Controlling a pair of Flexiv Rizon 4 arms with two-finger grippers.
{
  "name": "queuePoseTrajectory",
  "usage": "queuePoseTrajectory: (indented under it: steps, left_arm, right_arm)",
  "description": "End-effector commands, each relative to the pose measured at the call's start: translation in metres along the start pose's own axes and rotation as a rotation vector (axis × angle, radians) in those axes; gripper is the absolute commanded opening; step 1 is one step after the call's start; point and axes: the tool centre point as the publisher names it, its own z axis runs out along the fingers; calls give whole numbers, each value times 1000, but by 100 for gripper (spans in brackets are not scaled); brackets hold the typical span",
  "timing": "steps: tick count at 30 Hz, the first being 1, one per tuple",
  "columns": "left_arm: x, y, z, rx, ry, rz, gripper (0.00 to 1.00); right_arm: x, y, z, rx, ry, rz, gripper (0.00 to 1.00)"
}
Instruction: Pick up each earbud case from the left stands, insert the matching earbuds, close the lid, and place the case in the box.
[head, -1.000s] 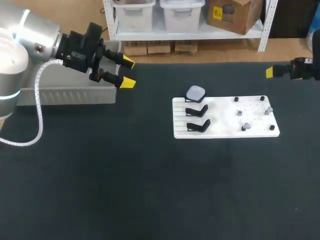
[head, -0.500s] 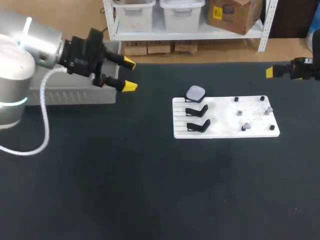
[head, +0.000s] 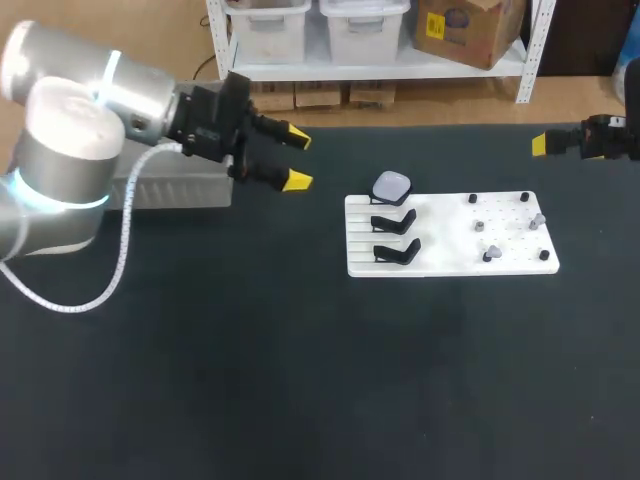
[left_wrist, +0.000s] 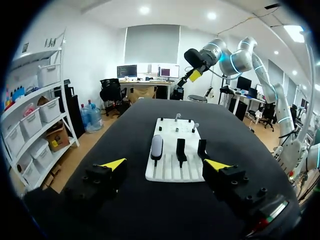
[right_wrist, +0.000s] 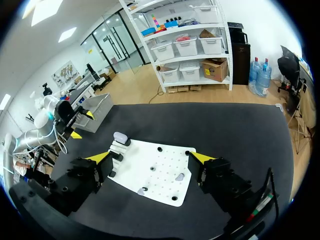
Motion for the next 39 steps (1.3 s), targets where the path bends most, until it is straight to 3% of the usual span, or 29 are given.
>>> queuePoseTrajectory:
  steps: [1, 4, 13, 36, 39]
  left_arm:
    - [1, 17, 21, 76, 5, -6, 100]
    - [4, 16, 30, 84, 6, -10, 100]
    - [10, 13, 52, 97, 7, -16, 79]
    - [16, 15, 94, 153, 32, -23, 67]
    - [16, 16, 97, 157, 33, -23, 59]
  right_arm:
    - [0, 0, 0, 2, 1, 0, 100]
    - [0, 0, 0, 2, 1, 0, 100]
    - [0, 0, 0, 2, 1, 0, 100]
    - [0, 0, 0, 2, 1, 0, 100]
    - [0, 0, 0, 2, 1, 0, 100]
